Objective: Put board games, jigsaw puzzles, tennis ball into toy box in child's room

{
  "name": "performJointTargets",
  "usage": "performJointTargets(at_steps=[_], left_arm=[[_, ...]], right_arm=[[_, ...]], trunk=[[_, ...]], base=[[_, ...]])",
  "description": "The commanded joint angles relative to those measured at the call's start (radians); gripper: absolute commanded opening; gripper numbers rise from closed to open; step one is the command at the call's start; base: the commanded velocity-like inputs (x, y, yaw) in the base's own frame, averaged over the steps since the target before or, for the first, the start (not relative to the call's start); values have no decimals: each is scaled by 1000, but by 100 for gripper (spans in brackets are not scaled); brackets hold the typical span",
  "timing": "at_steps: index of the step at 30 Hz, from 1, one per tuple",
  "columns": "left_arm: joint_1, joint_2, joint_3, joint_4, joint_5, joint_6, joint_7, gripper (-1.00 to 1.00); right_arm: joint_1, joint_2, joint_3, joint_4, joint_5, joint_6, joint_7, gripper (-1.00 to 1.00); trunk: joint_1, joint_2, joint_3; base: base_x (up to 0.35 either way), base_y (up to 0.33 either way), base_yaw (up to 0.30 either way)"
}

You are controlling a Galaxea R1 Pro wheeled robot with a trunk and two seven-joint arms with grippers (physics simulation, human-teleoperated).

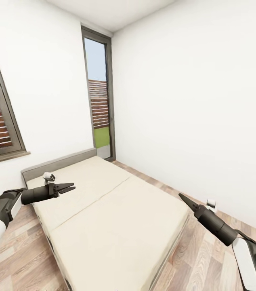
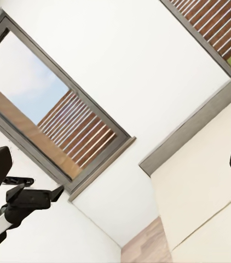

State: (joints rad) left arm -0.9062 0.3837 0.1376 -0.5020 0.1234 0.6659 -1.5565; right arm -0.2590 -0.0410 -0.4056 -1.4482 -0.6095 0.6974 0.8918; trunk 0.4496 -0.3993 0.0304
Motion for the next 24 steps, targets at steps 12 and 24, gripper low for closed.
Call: performJointTargets(at_steps=[12, 24], left_arm=[[0, 0, -1, 0, -1, 11, -4, 100], [0, 0, -1, 0, -1, 11, -4, 100]], right_arm=[[0, 0, -1, 0, -4, 6, 0, 100], [0, 0, -1, 0, -4, 6, -1, 100]], trunk=[[0, -1, 0], [0, -1, 0]], base=[[0, -205, 32], [0, -277, 0]])
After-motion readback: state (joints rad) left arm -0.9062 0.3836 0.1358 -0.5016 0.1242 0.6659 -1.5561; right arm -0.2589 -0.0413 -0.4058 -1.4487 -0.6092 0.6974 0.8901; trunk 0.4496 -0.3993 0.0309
